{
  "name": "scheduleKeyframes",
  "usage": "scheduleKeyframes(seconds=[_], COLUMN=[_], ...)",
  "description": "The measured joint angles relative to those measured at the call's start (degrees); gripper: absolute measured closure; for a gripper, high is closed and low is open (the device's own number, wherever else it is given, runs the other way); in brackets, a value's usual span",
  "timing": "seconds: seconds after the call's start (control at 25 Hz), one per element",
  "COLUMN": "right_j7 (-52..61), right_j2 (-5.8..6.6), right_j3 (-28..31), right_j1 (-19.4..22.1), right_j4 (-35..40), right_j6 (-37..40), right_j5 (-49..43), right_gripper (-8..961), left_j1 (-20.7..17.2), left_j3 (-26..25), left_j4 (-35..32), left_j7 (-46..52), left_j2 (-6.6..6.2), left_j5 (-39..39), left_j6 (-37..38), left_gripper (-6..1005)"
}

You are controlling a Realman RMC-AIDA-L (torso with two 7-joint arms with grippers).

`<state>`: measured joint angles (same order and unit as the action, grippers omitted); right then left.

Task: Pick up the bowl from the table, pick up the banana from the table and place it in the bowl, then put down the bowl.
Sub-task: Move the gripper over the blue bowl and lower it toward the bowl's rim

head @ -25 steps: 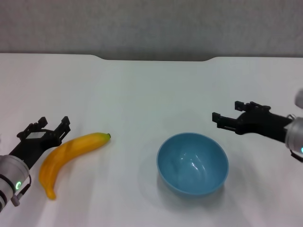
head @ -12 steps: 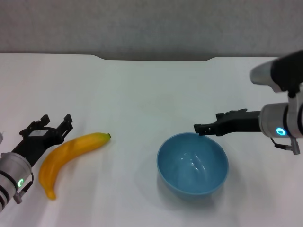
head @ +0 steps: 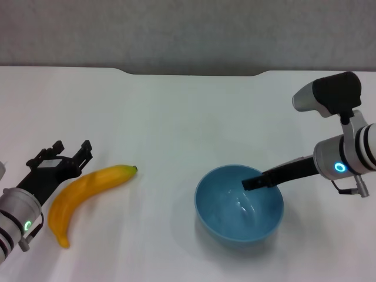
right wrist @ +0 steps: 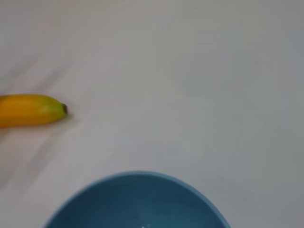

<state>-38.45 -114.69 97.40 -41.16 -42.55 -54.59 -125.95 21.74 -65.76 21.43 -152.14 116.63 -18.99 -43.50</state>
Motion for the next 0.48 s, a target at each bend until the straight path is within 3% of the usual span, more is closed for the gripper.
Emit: scheduleKeyframes(seconds=[0.48], right_j7=[-1.9], right_j2=[-0.64], right_j3=[-0.1], right_j1=[-1.7], right_j4=[5.5], right_j6=[2.0], right_j5=[1.3], right_gripper=[78], left_j1=[0.7], left_j3=[0.1], left_j4=[0.0], left_j7=[0.0], left_j2=[0.01], left_j5=[0.0], left_j6=[0.0], left_gripper=[297])
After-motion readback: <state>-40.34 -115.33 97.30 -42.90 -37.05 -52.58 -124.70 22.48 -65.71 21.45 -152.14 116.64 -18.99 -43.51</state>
